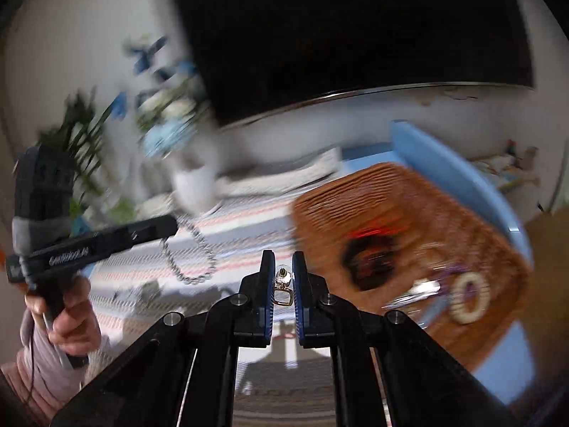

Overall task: Organize jewelry
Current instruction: 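Carry the bead bracelet and silver chain into the basket and release both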

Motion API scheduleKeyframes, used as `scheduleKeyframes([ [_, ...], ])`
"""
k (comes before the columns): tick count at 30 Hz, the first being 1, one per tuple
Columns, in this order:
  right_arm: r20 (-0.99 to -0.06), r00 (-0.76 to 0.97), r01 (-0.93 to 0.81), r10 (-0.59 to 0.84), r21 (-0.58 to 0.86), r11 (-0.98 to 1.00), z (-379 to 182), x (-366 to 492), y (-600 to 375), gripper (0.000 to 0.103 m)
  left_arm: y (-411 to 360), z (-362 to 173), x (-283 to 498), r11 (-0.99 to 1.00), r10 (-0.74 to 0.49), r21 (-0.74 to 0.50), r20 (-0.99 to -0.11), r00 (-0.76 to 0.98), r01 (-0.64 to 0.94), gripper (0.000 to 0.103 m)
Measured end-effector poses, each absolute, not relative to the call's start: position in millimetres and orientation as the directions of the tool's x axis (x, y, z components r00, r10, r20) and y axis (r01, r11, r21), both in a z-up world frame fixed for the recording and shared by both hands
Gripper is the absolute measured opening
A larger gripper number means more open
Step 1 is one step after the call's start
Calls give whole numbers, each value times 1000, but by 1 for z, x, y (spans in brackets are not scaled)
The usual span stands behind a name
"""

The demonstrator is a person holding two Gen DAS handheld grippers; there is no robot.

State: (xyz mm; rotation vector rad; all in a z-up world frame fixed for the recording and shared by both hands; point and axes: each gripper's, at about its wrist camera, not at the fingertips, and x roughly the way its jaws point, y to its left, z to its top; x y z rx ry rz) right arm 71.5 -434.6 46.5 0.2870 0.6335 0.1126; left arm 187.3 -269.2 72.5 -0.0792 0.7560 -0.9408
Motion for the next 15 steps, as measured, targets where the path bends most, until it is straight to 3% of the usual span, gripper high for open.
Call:
scheduleKeyframes([
  [3, -589, 807, 103, 45, 216, 971, 44, 78, -466, 11, -301, 69, 191, 563, -774, -380, -553, 308, 734, 7],
  [9, -658, 747, 239, -94, 134, 962, 18, 94, -508, 11, -353, 41, 192, 504, -788, -408, -579, 211, 762, 7],
  [15, -709, 705, 257, -29, 216, 942, -10, 106, -537, 11, -382, 10, 189, 496, -758, -394, -632, 164, 774, 7],
])
